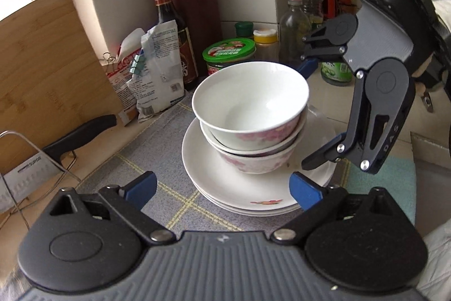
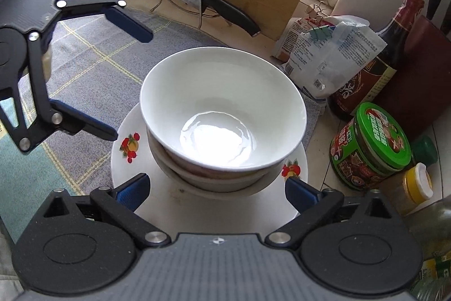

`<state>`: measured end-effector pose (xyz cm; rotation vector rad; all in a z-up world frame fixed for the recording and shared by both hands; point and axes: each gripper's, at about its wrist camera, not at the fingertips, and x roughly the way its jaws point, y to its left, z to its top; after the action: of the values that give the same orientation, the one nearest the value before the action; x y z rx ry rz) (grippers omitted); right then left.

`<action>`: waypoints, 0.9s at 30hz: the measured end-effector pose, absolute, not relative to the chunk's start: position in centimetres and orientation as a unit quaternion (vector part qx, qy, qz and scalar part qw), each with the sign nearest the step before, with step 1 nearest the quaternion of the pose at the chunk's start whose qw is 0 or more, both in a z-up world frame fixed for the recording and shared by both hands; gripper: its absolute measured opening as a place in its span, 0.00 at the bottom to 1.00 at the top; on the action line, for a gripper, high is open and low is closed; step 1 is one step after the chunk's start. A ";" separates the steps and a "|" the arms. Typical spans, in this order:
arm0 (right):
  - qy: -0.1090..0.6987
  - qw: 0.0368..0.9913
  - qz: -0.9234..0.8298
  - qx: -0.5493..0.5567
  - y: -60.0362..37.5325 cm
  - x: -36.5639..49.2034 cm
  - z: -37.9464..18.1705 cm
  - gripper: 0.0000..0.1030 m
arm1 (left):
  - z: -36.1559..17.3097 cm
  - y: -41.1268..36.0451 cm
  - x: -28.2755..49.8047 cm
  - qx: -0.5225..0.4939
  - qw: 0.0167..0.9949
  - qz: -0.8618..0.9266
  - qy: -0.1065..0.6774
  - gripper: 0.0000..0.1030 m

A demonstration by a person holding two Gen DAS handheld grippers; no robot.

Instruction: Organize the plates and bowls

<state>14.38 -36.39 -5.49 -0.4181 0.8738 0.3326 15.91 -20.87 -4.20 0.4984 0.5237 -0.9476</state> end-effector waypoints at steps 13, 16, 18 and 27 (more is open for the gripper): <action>0.458 0.884 -0.073 -0.058 -29.5 9.7 -5.2 1.00 | -2.5 -13.7 13.2 0.122 0.896 -0.295 0.309 0.97; 0.448 0.885 -0.127 -0.020 -27.6 7.6 -4.8 1.00 | -2.0 -12.7 12.3 0.128 0.894 -0.288 0.319 0.97; 0.440 0.884 -0.154 0.016 -26.7 6.3 -4.4 1.00 | -1.7 -12.0 11.7 0.126 0.891 -0.285 0.330 0.97; 0.391 0.891 -0.219 0.071 -23.3 1.6 -2.1 1.00 | -0.5 -10.7 9.6 0.131 0.880 -0.307 0.339 0.97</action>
<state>1.62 -23.26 -2.06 0.1470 0.8117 -0.4554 9.60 -10.72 -0.46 0.2731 0.7069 -0.6401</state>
